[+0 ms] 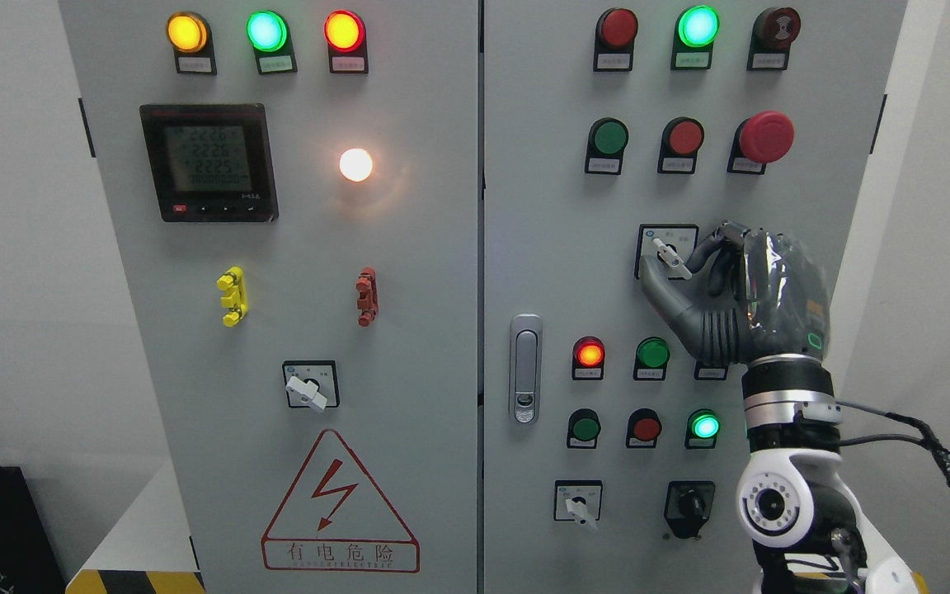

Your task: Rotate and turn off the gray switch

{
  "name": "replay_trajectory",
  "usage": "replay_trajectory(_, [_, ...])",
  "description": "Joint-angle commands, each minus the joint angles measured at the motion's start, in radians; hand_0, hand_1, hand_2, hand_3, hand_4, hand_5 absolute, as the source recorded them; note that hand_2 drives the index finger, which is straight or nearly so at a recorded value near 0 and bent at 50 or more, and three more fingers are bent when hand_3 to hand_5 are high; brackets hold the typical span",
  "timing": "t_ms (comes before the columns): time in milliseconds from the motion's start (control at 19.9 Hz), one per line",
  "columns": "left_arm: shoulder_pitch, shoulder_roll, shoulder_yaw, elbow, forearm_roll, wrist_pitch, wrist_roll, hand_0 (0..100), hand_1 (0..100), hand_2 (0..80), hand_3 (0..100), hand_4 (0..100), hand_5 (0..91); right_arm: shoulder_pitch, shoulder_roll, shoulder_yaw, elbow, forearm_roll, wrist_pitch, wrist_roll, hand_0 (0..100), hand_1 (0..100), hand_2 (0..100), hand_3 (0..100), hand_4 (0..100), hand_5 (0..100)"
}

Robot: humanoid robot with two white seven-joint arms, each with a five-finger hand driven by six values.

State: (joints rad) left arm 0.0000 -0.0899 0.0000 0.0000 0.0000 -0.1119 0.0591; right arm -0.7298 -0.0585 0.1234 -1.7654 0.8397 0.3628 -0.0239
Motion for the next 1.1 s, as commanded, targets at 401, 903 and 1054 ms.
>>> replay_trajectory(401, [-0.009, -0.001, 0.008, -0.025, 0.020, 0.000, -0.001, 12, 39, 0.0, 0, 0, 0.0, -0.003, 0.000, 0.002, 0.001, 0.001, 0.001, -0.001, 18, 38, 68, 95, 95, 100])
replay_trajectory(903, [-0.009, -0.001, 0.008, -0.025, 0.020, 0.000, -0.001, 12, 39, 0.0, 0, 0, 0.0, -0.005, 0.000, 0.012, 0.000, 0.001, 0.001, -0.002, 26, 39, 69, 95, 95, 100])
replay_trajectory(1054, [-0.009, -0.001, 0.008, -0.025, 0.020, 0.000, -0.001, 12, 39, 0.0, 0, 0, 0.0, -0.010, 0.000, 0.018, 0.000, 0.001, 0.001, -0.002, 30, 39, 69, 95, 95, 100])
